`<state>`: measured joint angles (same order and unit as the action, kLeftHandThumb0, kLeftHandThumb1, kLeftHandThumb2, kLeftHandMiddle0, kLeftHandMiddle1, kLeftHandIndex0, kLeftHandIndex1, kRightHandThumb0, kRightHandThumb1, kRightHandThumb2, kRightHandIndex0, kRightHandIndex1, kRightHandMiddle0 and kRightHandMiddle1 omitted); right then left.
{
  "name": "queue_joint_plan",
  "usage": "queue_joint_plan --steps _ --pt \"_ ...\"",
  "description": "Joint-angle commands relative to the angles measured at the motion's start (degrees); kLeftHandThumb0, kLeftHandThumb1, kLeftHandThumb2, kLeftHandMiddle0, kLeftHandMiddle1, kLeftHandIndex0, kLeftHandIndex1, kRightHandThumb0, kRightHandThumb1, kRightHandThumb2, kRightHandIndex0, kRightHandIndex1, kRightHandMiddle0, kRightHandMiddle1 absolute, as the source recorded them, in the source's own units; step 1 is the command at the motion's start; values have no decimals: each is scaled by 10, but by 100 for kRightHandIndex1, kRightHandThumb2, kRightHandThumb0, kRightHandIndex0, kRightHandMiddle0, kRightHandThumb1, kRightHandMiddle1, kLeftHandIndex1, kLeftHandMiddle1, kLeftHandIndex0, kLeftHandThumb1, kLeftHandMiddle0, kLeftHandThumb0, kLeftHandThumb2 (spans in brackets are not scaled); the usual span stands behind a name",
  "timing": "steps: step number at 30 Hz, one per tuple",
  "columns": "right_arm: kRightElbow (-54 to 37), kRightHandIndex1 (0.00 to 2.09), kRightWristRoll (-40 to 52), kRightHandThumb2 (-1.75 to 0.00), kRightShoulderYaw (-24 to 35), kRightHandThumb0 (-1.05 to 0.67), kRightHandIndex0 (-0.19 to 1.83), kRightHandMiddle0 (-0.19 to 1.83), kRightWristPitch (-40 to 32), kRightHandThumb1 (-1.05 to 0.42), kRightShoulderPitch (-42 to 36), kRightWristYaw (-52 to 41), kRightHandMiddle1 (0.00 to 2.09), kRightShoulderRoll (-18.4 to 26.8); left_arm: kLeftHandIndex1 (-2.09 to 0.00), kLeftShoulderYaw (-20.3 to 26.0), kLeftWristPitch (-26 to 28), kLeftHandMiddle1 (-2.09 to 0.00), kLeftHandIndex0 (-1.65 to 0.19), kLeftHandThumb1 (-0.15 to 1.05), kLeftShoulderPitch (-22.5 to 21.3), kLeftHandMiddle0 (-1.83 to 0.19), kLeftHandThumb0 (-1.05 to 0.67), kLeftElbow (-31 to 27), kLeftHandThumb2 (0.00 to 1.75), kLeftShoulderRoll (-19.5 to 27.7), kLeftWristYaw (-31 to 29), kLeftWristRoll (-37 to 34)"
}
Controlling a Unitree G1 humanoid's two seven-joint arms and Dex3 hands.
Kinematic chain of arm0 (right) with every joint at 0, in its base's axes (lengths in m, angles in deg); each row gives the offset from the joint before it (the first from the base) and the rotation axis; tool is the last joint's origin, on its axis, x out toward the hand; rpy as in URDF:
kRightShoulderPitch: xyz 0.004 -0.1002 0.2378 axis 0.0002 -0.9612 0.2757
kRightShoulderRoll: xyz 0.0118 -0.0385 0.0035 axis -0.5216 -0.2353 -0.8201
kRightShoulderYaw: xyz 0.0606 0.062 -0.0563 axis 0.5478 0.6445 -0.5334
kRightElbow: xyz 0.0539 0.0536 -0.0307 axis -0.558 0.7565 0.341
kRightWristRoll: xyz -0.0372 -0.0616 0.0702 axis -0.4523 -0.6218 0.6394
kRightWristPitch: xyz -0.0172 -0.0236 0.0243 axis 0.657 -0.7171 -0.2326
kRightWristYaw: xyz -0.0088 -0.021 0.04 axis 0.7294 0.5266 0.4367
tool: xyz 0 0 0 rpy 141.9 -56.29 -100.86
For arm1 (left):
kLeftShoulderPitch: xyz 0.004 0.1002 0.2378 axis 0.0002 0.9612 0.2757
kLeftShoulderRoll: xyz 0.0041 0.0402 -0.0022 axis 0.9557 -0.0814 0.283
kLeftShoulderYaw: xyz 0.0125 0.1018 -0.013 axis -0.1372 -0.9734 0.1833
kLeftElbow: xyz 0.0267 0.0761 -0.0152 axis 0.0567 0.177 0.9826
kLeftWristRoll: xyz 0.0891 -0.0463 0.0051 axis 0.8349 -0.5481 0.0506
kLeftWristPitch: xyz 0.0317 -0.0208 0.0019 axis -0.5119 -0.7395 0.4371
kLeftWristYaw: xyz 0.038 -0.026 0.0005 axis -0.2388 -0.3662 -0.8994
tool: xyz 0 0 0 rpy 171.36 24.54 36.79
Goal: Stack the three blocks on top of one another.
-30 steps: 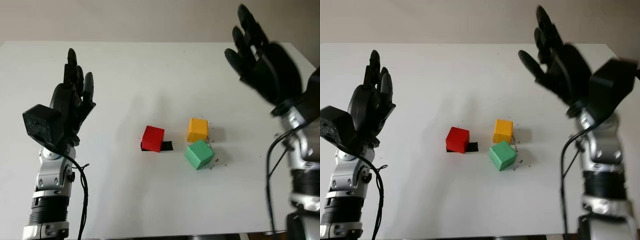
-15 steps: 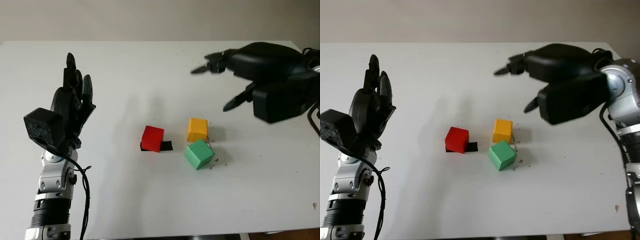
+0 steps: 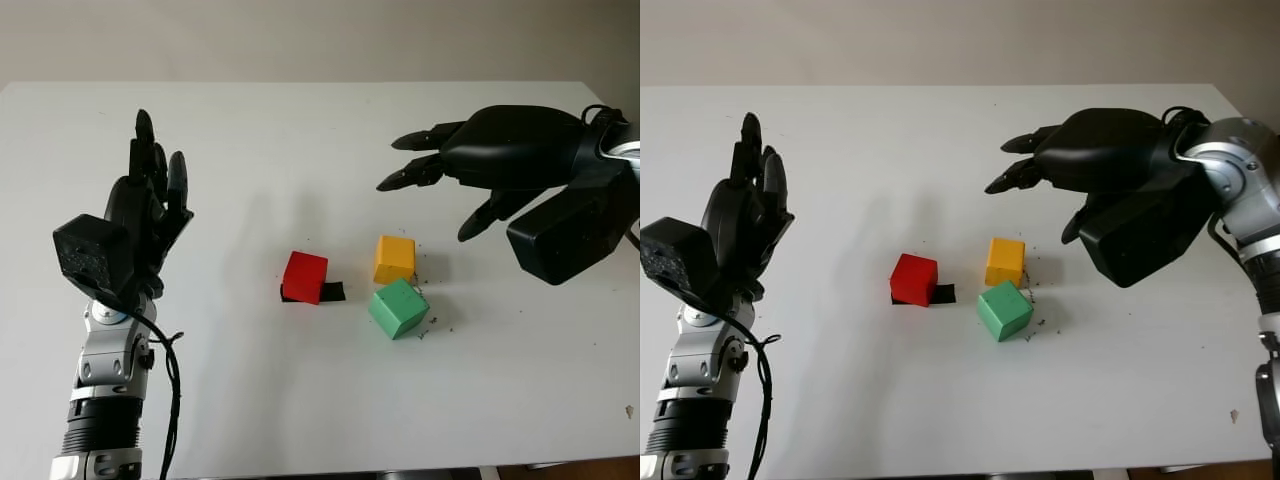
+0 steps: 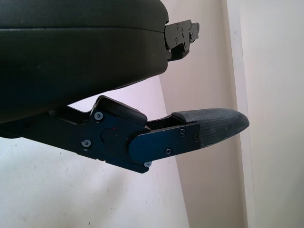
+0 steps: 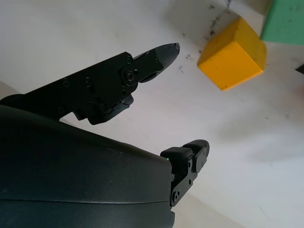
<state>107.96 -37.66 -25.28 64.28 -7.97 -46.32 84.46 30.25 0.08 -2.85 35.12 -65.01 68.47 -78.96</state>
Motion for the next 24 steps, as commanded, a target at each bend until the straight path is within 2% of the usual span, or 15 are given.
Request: queue_joint_plan --steps 1,10,24 --pt "18 6 5 -6 -1 -32 13 40 18 -83 -6 15 11 -6 -4 -2 1 -6 17 105 -1 17 -77 -6 64 3 2 3" --pt "81 4 -34 -6 -26 -38 7 37 77 -88 -2 67 8 -21 -3 3 3 -5 18 105 3 18 -77 -9 64 7 -1 0" --pt "128 5 -72 -5 -56 -41 6 36 106 -88 0 110 8 -33 -5 3 8 -6 18 105 5 17 -77 -11 64 9 -7 0"
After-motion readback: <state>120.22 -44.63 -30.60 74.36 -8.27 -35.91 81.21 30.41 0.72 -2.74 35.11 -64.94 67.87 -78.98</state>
